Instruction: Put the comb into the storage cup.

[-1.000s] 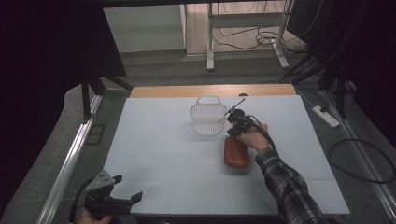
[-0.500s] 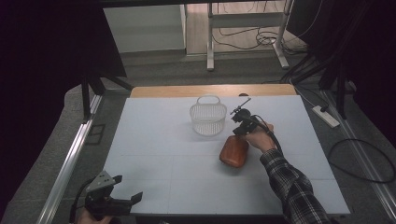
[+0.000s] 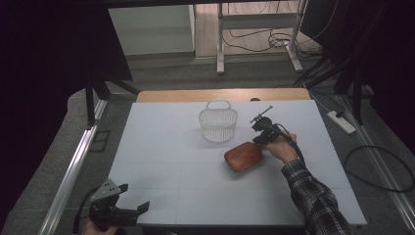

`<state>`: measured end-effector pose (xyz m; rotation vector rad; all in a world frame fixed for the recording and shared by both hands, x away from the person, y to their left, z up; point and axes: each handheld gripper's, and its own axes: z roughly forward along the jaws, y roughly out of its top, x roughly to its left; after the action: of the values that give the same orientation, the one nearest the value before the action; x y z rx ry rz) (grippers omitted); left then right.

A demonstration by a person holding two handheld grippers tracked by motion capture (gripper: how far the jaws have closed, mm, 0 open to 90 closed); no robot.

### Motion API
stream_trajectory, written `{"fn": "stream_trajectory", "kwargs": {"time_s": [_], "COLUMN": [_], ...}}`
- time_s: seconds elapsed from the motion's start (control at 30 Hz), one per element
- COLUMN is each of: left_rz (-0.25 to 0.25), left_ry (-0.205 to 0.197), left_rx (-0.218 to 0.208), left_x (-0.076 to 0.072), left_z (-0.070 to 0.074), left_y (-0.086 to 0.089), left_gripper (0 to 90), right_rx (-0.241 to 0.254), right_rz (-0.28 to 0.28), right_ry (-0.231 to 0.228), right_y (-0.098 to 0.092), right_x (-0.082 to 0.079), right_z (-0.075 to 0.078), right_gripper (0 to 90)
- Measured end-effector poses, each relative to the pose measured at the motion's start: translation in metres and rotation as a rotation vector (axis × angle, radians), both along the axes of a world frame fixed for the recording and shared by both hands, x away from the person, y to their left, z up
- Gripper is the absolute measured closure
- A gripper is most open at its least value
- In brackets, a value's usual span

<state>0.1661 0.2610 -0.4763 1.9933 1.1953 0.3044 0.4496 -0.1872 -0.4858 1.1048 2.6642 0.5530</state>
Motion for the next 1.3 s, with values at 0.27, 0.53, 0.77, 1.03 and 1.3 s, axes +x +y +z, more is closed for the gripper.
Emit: {"fn": "stream_trajectory", "kwargs": {"time_s": [0.27,0.53,0.77,1.03,1.3], "left_rz": [-0.002,-0.003,-0.002,-0.002,-0.005], "left_ry": [-0.001,-0.002,-0.002,-0.002,-0.001], "left_rx": [0.000,0.001,-0.003,-0.004,-0.002], "left_x": [0.000,0.000,0.000,0.000,0.000], "left_z": [0.000,0.000,0.000,0.000,0.000], "left_y": [0.000,0.000,0.000,0.000,0.000], "left_gripper": [1.4,1.4,1.5,1.6,1.8], "right_rx": [0.014,0.017,0.013,0.018,0.039], "right_rz": [-0.014,-0.016,-0.011,0.002,0.009], "right_ry": [0.009,0.011,0.019,0.015,0.016], "right_y": [-0.015,-0.025,-0.032,-0.038,-0.044], "right_x": [-0.009,-0.019,-0.030,-0.045,-0.060], "right_z": [-0.002,-0.003,-0.005,-0.005,-0.005], "right_gripper": [89.6,89.6,89.6,89.6,89.6]}}
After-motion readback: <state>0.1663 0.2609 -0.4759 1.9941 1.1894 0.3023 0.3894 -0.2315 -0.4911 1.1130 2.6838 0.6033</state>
